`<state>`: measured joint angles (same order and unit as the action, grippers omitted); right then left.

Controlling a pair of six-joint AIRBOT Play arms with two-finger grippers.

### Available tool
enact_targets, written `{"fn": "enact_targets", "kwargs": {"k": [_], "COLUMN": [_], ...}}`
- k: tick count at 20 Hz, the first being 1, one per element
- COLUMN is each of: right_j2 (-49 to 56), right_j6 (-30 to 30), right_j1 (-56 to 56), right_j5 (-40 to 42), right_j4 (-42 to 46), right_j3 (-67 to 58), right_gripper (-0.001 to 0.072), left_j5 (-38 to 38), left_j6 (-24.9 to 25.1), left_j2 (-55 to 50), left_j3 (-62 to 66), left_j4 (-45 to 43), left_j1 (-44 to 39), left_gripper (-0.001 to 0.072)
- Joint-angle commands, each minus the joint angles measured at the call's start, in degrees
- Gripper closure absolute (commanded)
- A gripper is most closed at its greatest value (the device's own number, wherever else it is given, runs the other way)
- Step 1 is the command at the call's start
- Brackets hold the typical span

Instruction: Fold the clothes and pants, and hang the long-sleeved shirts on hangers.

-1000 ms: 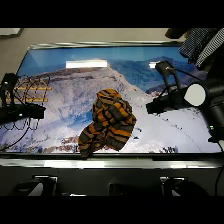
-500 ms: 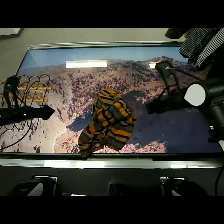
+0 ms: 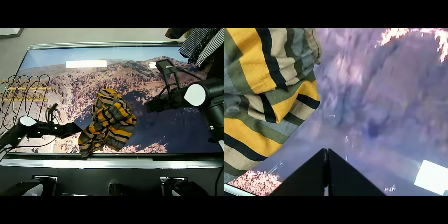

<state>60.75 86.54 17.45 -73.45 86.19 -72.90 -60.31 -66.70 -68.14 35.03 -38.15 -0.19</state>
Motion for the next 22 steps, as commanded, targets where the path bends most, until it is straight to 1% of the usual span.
{"fn": "enact_targets", "kwargs": {"k": [1,3,4,5,6,7,8,9,10,11,13,15,17,18,19,22], "right_j2": [0.0,0.0,0.0,0.0,0.4,1.0,1.4,1.4,1.4,1.4,1.4,1.5,2.4,3.5,5.1,10.8], "right_j6": [0.0,0.1,0.5,2.0,4.6,5.6,6.1,7.3,9.1,9.9,9.3,8.8,9.5,9.5,8.7,1.6], "right_j1": [0.1,0.1,0.1,0.1,0.1,0.1,0.1,0.1,0.1,0.1,0.1,0.1,0.1,0.1,0.1,0.1], "right_j5": [0.6,0.0,-1.1,-2.1,-4.1,-6.9,-8.1,-7.2,-4.4,-0.8,6.2,13.0,18.3,19.3,19.6,19.1], "right_j4": [0.0,-0.3,-0.4,-0.5,-0.5,-0.6,-1.8,-4.2,-8.0,-12.9,-21.0,-25.6,-28.0,-29.3,-31.4,-40.4], "right_j3": [0.0,0.0,0.0,0.0,0.1,0.8,2.6,5.5,9.4,13.6,21.2,26.7,30.6,31.7,32.5,32.9], "right_gripper": [0.0688,0.0688,0.0676,0.0630,0.0630,0.0580,0.0464,0.0360,0.0255,0.0222,0.0222,0.0222,0.0200,0.0164,0.0147,0.0144], "left_j5": [-1.0,-2.3,-2.7,-2.8,-3.0,-3.5,-3.7,-3.5,-3.5,-3.6,-3.6,-3.7,-3.8,-3.8,-3.8,-3.8], "left_j6": [0.6,0.7,0.7,0.0,-1.1,-1.2,-1.2,-1.2,-0.2,0.3,0.3,0.3,0.3,0.3,0.3,0.3], "left_j2": [-3.6,-3.6,-3.6,-3.6,-3.7,-3.7,-3.7,-3.7,-3.7,-3.7,-3.7,-3.7,-3.7,-3.7,-3.7,-3.6], "left_j3": [-1.3,-1.3,-1.3,-1.3,-1.3,-1.3,-1.3,-1.3,-1.3,-1.3,-1.3,-1.3,-1.3,-1.3,-1.3,-1.3], "left_j4": [3.7,3.0,0.9,-1.9,-4.4,-4.9,-4.8,-4.7,-4.7,-4.7,-4.7,-4.7,-4.7,-4.7,-4.7,-4.8], "left_j1": [-2.2,-2.2,-2.2,-2.2,-2.2,-2.2,-2.4,-2.9,-3.5,-4.2,-5.3,-5.8,-5.8,-5.8,-5.8,-5.8], "left_gripper": [-0.0008,-0.0008,-0.0008,-0.0008,-0.0007,-0.0002,0.0127,0.0411,0.0692,0.0686,0.0686,0.0686,0.0686,0.0686,0.0686,0.0686]}}
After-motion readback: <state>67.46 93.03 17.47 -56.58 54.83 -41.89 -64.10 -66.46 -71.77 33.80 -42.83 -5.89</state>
